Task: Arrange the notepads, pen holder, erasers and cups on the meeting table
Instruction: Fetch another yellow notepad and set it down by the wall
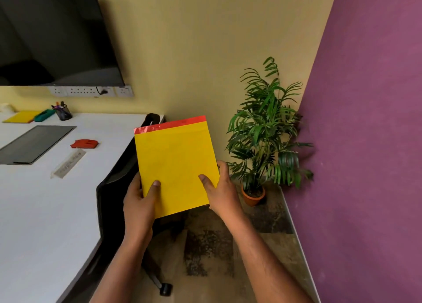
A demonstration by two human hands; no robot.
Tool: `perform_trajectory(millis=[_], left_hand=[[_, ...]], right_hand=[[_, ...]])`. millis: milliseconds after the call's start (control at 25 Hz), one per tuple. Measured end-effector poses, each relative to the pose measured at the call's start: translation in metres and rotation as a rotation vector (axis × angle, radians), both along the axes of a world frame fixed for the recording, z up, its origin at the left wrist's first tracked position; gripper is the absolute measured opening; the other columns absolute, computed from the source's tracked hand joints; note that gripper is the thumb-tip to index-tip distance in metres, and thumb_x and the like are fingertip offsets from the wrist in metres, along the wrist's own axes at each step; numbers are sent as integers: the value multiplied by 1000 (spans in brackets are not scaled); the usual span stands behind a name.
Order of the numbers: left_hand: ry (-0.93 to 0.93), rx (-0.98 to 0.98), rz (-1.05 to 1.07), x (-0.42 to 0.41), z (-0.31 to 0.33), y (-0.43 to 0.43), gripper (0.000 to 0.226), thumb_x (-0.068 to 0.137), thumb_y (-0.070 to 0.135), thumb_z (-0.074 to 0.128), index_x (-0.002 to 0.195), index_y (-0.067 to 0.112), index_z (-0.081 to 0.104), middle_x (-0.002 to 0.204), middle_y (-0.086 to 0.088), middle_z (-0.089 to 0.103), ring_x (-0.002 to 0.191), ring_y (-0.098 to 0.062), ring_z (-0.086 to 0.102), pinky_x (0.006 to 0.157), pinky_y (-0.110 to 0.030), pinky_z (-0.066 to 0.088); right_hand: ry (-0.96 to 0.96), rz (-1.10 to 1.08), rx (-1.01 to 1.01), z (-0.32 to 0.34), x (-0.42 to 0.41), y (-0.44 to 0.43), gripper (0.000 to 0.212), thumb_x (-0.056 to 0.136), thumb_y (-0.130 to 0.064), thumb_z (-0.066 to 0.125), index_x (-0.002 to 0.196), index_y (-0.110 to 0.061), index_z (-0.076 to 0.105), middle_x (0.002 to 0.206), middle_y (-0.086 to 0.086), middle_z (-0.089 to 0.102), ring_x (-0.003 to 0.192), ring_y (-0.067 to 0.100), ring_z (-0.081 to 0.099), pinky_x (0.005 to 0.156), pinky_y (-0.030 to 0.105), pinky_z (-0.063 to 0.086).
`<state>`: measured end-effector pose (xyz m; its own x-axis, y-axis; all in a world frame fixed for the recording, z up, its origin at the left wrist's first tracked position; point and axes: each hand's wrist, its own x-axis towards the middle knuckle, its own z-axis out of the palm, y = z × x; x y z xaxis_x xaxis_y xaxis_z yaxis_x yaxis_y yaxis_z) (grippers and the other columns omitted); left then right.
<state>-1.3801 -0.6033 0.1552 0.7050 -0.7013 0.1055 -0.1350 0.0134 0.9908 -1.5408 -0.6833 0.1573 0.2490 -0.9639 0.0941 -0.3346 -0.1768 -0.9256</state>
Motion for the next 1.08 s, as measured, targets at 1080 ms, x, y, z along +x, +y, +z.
perform_trajectory(millis=[1080], left_hand=[[145,-161,288,114,40,-454,42,93,15,57,133,24,51,117,9,58,103,-14,56,91,-33,45]], right_hand=[[-29,121,-78,32,158,-490,55,90,-41,61,138,-22,43,135,0,54,107,7,46,82,23,36]])
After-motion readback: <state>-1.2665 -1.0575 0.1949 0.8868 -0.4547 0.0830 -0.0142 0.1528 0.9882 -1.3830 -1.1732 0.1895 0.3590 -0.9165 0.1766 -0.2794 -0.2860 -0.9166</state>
